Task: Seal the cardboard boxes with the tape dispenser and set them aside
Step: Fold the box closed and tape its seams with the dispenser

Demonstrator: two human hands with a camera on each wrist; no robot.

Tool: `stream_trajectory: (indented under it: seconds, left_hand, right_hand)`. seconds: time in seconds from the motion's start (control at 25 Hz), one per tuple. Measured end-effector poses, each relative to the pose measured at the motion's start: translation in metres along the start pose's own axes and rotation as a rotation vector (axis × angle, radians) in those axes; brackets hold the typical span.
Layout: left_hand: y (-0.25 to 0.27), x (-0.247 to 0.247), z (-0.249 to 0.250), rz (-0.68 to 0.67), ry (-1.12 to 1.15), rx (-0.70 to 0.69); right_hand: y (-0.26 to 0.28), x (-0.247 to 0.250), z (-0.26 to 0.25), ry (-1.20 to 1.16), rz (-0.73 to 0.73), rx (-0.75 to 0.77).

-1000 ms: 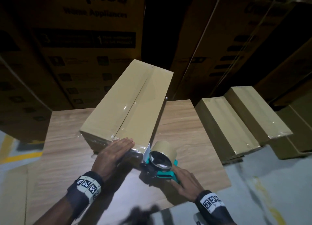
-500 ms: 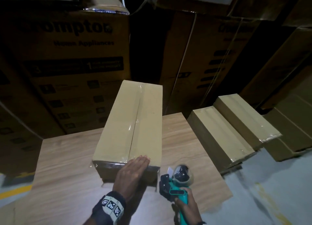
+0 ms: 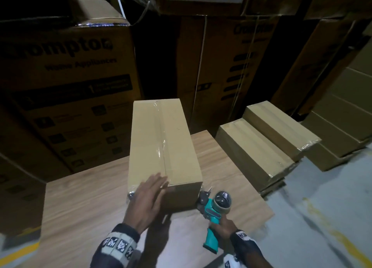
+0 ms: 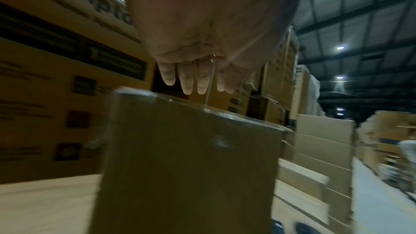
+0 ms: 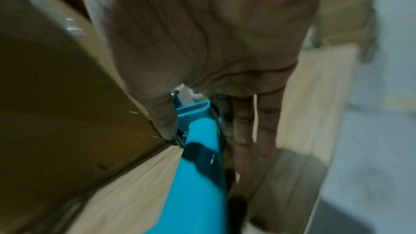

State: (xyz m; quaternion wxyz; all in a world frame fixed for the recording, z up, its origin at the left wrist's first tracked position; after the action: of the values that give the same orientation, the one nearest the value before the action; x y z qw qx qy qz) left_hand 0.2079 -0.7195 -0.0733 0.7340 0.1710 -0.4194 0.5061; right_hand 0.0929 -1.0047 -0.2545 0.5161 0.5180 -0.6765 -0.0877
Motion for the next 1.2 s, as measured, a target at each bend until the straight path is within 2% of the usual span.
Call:
stream_trajectory:
  seconds: [0.08, 0.16, 0.2, 0.28, 0.44, 0.64, 0.96, 1.2]
  left_hand:
    - [0.007, 0.031, -0.024, 0.123, -0.015, 0.091]
    - [0.008, 0.055, -0.045, 0.137, -0.042, 0.108]
    - [0.007, 0.063, -0.053, 0.111, -0.071, 0.108]
    - [0.002, 0.071, -0.067, -0.004, -0.198, 0.09]
    - [-0.013, 0.072, -0.087, -0.213, -0.423, -0.06]
    - [-0.038, 0.076, -0.089, -0.244, -0.357, -0.132]
    - [-0.049, 0.072, -0.095, -0.326, -0.313, -0.213]
    - [-0.036, 0.064, -0.101, -0.204, -0.177, -0.236]
  right_hand:
    - [0.03, 0.021, -0.018, 0.387, 0.166, 0.13]
    - [0.06, 0.056, -0.045, 0.508, 0.35, 0.321]
    - [0.064, 0.071, -0.057, 0.467, 0.423, 0.446]
    - [0.064, 0.098, -0.081, 0.389, 0.478, 0.655]
    - [0.043, 0.117, -0.129, 0.615, 0.531, 1.009]
    - [0.034, 0.117, -0.167, 0.819, 0.356, 1.06]
    - [0.028, 0.111, -0.177, 0.91, 0.274, 1.049]
    - [0.027, 0.109, -0.173, 0.786, 0.291, 1.054]
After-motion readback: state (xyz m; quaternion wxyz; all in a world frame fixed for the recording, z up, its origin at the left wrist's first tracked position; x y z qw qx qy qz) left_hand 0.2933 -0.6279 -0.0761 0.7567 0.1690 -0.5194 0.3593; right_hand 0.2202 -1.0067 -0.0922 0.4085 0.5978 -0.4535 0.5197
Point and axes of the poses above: each hand's wrist, its own y-axis away from the middle knuckle, its own x-axis out of the back of the hand, z = x × y, the point moved 2 cm from there along -y, towards the middle knuckle, and after that the axes turned 7 degrees about z, right-handed, at the moved point
